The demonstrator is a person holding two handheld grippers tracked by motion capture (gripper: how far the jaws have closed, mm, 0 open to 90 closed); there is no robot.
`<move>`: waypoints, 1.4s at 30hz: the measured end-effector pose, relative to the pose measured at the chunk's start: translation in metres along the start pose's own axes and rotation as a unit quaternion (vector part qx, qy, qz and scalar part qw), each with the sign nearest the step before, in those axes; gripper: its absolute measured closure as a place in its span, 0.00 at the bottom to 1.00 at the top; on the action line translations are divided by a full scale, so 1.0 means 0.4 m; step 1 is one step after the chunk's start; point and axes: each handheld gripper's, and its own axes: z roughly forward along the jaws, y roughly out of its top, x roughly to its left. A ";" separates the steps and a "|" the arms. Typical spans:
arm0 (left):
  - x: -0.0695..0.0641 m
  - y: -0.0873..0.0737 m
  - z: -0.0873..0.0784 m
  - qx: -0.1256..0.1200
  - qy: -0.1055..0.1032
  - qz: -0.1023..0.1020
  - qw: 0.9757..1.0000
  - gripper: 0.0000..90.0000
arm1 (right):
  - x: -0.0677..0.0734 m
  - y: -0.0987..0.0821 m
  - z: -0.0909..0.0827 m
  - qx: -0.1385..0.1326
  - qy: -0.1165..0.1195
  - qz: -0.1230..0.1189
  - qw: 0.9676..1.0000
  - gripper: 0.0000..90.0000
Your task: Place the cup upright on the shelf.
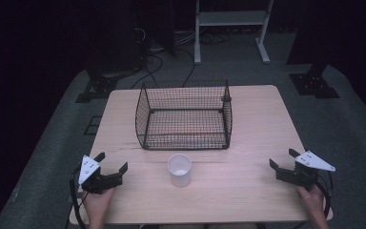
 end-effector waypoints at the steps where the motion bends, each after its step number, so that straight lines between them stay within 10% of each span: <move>1: 0.000 0.000 0.000 0.000 0.000 0.000 1.000 0.03 | 0.000 0.000 0.000 0.000 0.000 0.000 1.000 0.14; 26: -0.039 0.016 0.010 -0.008 -0.044 0.025 0.999 0.02 | 0.003 0.000 0.000 0.001 -0.001 -0.004 1.000 0.15; 42: -0.093 0.038 0.021 -0.017 -0.093 0.060 0.994 0.02 | 0.003 0.000 0.001 0.002 0.000 -0.005 1.000 0.14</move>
